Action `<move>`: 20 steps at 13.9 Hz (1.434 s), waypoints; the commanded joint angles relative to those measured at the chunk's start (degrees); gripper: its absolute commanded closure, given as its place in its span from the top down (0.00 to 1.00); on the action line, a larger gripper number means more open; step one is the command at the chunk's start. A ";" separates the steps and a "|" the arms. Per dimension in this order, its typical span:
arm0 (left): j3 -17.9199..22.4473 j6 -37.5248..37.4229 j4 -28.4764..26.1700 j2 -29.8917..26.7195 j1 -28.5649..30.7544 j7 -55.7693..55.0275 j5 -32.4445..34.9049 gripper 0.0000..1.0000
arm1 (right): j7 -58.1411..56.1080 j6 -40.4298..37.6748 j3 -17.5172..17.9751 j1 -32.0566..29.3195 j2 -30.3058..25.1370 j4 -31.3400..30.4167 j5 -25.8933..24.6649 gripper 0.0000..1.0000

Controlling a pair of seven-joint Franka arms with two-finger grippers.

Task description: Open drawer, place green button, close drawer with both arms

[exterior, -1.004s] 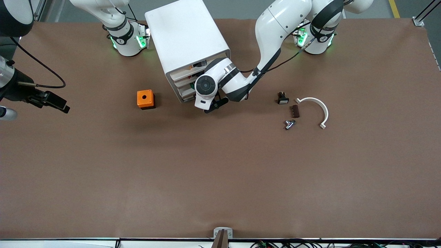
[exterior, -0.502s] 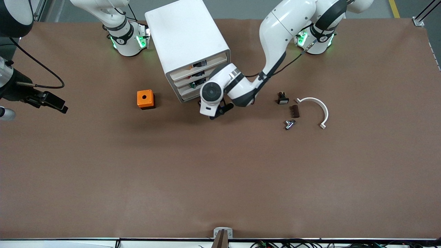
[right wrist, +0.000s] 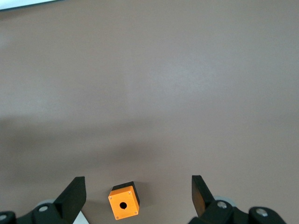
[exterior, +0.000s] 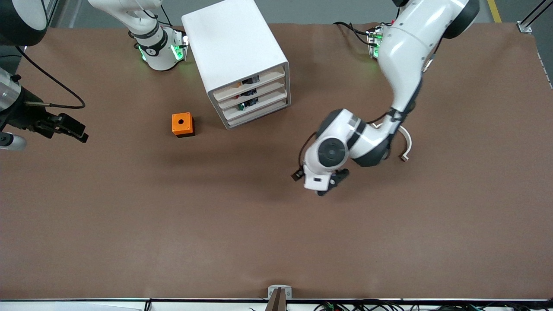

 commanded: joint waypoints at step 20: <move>-0.33 -25.14 -1.55 -34.62 38.45 51.88 1.37 1.00 | -6.31 1.73 0.54 -1.69 -2.51 0.21 -1.32 1.00</move>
